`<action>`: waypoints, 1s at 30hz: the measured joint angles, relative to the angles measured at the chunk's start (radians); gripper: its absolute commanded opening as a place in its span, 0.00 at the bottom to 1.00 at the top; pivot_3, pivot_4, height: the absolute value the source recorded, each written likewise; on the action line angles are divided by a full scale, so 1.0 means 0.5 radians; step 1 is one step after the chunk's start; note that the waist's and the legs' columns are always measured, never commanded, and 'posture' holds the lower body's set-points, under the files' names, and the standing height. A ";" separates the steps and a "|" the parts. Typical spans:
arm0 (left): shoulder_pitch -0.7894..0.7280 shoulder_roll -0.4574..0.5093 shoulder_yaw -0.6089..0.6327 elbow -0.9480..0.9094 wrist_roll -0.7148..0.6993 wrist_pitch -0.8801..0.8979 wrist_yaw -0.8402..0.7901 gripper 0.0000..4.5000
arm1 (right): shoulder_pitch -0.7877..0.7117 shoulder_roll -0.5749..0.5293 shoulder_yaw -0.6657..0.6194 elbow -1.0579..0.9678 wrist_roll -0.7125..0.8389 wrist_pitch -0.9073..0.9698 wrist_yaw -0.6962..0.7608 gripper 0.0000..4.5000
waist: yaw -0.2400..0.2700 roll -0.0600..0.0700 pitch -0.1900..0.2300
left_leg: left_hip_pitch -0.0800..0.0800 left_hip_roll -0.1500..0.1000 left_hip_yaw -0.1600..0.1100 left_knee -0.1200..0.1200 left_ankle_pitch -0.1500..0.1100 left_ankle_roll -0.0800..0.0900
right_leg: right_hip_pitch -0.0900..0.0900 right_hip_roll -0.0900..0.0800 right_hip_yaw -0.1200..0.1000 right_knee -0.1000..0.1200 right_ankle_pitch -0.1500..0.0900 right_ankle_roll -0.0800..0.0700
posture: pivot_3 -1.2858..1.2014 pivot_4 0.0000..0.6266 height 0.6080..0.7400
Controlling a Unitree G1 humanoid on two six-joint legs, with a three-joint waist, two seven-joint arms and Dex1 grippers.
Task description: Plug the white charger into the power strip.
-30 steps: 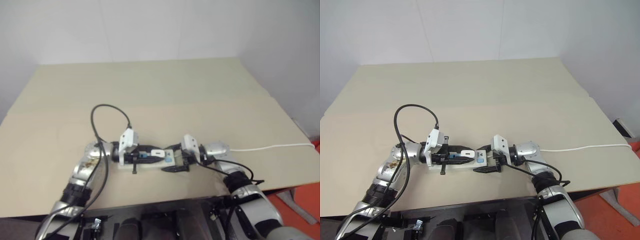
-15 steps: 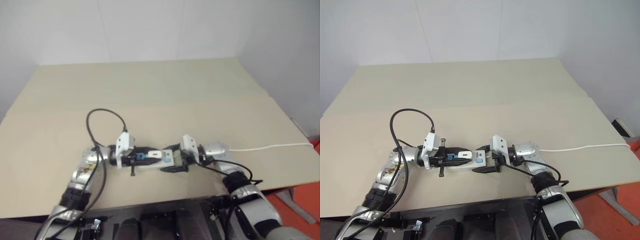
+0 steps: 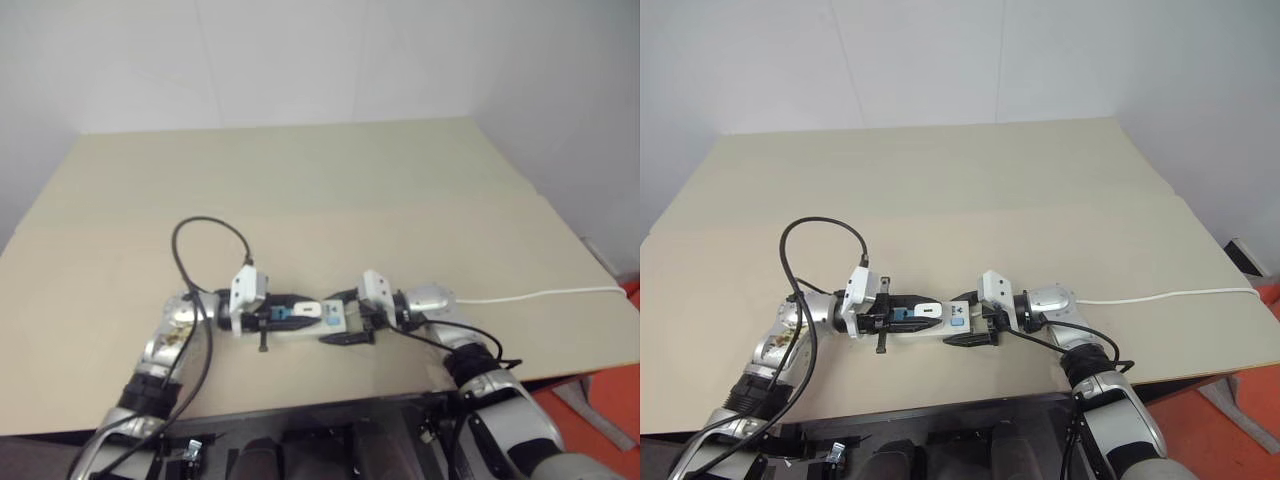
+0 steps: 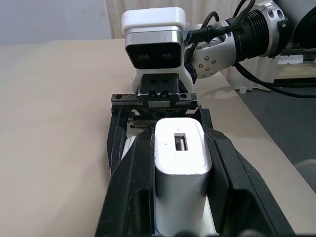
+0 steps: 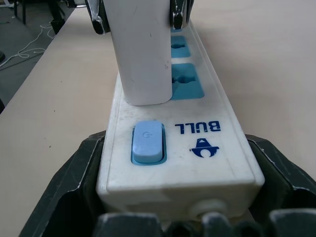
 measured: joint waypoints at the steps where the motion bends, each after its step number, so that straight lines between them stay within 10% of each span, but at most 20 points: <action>1: -0.005 0.002 -0.002 0.000 0.000 0.009 -0.002 0.23 | 0.000 0.000 0.000 0.000 0.000 0.001 0.000 0.77 | 0.000 0.000 0.000 | 0.000 0.000 0.000 0.000 0.000 0.000 | 0.000 0.000 0.000 0.000 0.000 0.000 | 0.52 0.24 1.00; 12: -0.030 0.032 -0.022 -0.023 0.000 0.095 -0.024 0.23 | 0.001 0.001 0.002 -0.001 0.000 0.001 -0.009 0.77 | -0.001 0.001 -0.001 | 0.000 0.000 0.000 0.000 0.000 0.001 | 0.000 0.000 0.000 -0.001 0.000 0.000 | 0.52 0.24 1.00; 21: -0.002 0.107 -0.014 0.011 0.085 0.143 -0.037 0.95 | -0.001 -0.006 -0.007 0.011 0.000 -0.001 -0.009 0.77 | 0.007 0.009 -0.006 | 0.000 0.000 0.001 -0.001 0.000 0.001 | -0.001 0.000 0.000 -0.001 -0.001 0.000 | 0.52 0.24 1.00; 30: -0.016 0.194 0.002 -0.045 0.062 0.295 -0.081 0.99 | -0.005 0.004 -0.005 0.017 -0.001 -0.024 -0.008 0.77 | -0.001 0.009 -0.005 | -0.002 0.001 0.001 -0.001 -0.001 0.001 | -0.004 0.001 0.001 0.000 -0.001 0.000 | 0.52 0.24 1.00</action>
